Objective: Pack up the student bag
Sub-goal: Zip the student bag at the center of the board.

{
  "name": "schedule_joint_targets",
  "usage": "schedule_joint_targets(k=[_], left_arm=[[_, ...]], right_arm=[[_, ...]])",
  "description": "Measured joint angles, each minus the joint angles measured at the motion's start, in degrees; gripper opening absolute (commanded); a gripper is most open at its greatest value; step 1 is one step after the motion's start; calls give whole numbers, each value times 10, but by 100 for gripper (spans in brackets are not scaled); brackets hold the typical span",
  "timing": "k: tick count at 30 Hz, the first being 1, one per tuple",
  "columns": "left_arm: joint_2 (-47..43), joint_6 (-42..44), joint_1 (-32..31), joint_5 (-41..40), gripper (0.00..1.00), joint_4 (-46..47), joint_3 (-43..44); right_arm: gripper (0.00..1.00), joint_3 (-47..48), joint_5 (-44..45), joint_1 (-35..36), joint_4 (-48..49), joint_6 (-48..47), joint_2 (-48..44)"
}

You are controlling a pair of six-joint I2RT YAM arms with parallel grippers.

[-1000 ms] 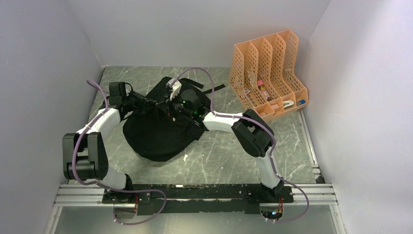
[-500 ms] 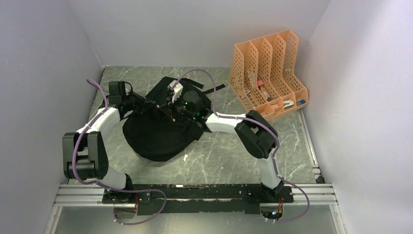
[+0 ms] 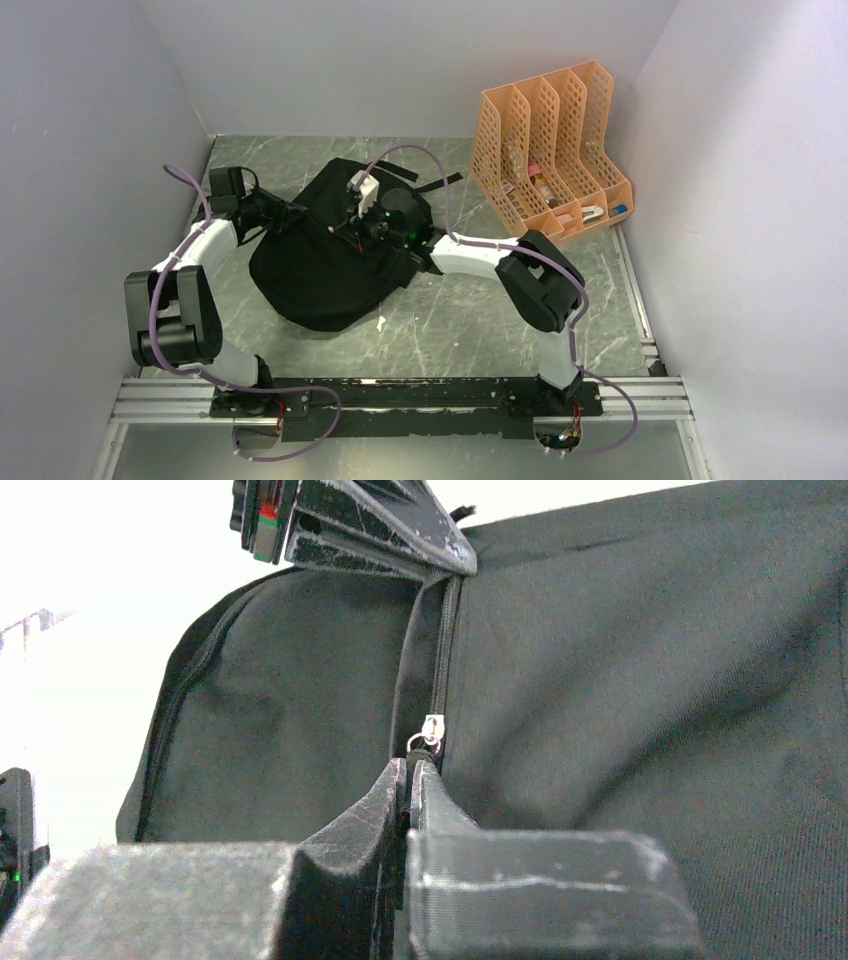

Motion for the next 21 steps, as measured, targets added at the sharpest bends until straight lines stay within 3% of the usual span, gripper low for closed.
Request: schedule_joint_targets(k=[21], left_arm=[[33,38,30,19,5,-26,22]], right_arm=[[0,-111,132,7,-118,20,-142]])
